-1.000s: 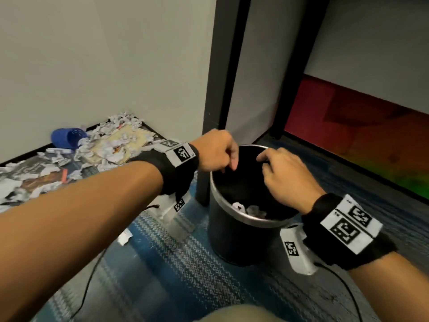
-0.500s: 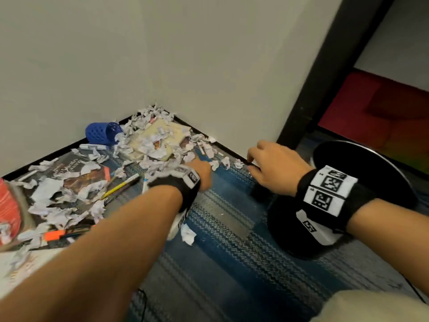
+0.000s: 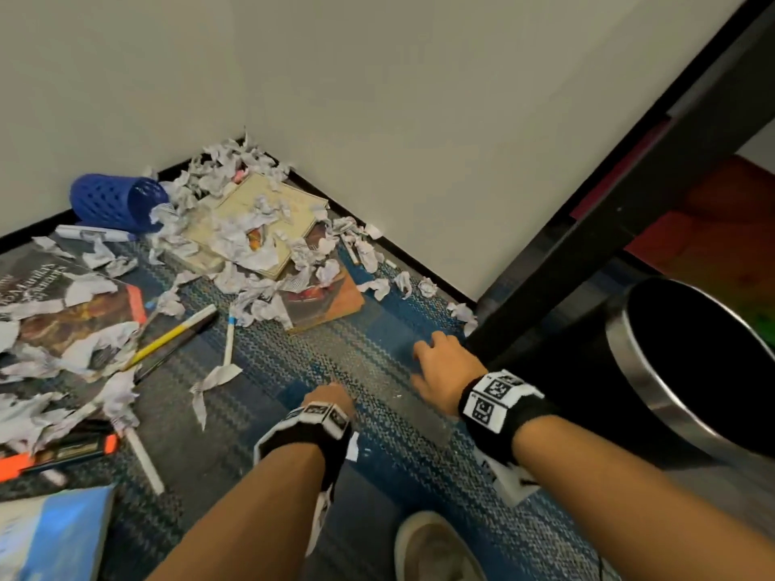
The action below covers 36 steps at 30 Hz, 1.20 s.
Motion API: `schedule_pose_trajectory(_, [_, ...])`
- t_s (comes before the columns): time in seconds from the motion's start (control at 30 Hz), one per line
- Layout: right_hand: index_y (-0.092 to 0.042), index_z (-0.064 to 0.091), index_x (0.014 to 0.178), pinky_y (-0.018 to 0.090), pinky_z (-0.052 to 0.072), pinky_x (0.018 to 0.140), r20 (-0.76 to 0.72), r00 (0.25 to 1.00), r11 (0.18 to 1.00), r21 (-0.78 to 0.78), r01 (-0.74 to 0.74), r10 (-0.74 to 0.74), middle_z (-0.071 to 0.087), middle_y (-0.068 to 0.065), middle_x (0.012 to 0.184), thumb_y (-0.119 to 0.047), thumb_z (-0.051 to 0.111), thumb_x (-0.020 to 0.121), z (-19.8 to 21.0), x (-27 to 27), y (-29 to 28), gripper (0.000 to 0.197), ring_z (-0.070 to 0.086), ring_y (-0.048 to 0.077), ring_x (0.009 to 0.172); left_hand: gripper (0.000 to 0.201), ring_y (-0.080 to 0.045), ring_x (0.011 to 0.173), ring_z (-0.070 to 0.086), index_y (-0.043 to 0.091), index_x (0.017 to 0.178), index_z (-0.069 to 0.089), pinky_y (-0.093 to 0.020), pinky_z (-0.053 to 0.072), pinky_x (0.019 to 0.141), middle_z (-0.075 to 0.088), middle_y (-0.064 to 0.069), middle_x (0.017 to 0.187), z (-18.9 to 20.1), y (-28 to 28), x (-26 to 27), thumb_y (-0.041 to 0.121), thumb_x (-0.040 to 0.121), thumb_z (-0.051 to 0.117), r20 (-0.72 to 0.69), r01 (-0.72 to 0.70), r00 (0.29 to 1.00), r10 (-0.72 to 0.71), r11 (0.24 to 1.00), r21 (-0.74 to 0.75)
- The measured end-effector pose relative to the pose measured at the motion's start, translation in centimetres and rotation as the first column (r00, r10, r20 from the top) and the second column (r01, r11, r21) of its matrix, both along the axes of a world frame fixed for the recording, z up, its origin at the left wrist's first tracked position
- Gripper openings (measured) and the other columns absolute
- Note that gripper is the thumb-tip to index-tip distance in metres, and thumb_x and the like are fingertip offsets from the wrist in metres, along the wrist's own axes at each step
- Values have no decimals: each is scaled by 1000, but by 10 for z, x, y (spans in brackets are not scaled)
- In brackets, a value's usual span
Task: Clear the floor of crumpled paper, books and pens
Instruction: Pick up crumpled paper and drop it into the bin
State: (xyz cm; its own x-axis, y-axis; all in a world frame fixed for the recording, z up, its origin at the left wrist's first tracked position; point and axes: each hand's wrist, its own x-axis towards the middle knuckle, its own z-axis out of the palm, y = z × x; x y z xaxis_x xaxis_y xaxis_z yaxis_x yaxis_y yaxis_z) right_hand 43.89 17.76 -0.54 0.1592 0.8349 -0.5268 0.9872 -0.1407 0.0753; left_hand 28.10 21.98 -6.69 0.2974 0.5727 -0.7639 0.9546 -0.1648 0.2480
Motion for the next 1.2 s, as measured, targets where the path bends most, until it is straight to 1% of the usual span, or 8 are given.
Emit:
schedule_pose_trajectory(0.1, [-6,37,130,45,42,95,4,992,989,81,127,-127,35,20,132,-25,50,93,-26,11,29,43,37,38,121,34,-36,115,55,4,131,42,-40,46,92,54,-21,127,2,25,2,6,97,45,68,39,996,-49,989,141])
schedule_pose_trajectory(0.27, [-10,38,128,51,35,102,204,926,940,197,278,-317,41,25,129,-22,51,87,-67,36,79,44,42,42,118,27,-33,105,58,8,116,54,-40,48,89,56,-13,118,1,80,31,3,91,46,347,-163,938,15,901,402])
schedule_pose_trajectory(0.43, [-13,24,138,65,29,104,172,830,844,196,499,-530,17,30,142,-20,46,90,-100,62,94,53,28,54,128,13,-31,102,54,5,98,60,-37,47,86,50,-12,114,-13,114,73,11,91,51,385,-141,913,-132,784,604])
schedule_pose_trajectory(0.63, [-5,29,134,57,46,91,125,802,811,141,568,-584,25,22,134,-15,53,90,-111,65,116,50,33,51,124,49,-26,112,44,11,127,43,-35,38,93,38,-8,130,-33,119,101,38,90,59,189,59,948,-257,725,686])
schedule_pose_trajectory(0.8, [-1,37,130,42,47,93,36,855,844,189,502,-517,33,23,133,-2,42,95,-104,70,122,35,41,40,120,28,-25,93,53,12,109,53,-37,46,82,49,-8,110,-45,124,107,23,87,66,123,84,959,-254,672,736])
schedule_pose_trajectory(0.97, [-2,39,128,39,44,96,-91,902,851,302,430,-423,43,22,129,1,46,93,-90,68,117,36,44,35,119,52,-26,122,39,6,122,50,-38,41,98,38,-10,132,-40,134,112,45,89,59,144,71,956,-255,679,731])
schedule_pose_trajectory(1.1, [-14,34,135,38,49,86,-289,878,681,555,479,-382,39,11,125,1,54,85,-84,66,119,56,43,27,111,93,-32,148,5,14,153,-3,-44,32,111,-8,-13,160,-48,133,122,42,90,60,195,83,946,-259,774,627])
schedule_pose_trajectory(1.2, [-19,32,139,45,46,90,-306,829,682,471,559,-469,31,13,135,-31,47,95,-90,61,127,48,37,31,118,59,-31,140,24,25,149,19,-44,41,100,16,-10,157,-58,128,125,28,98,48,158,110,948,-278,747,656])
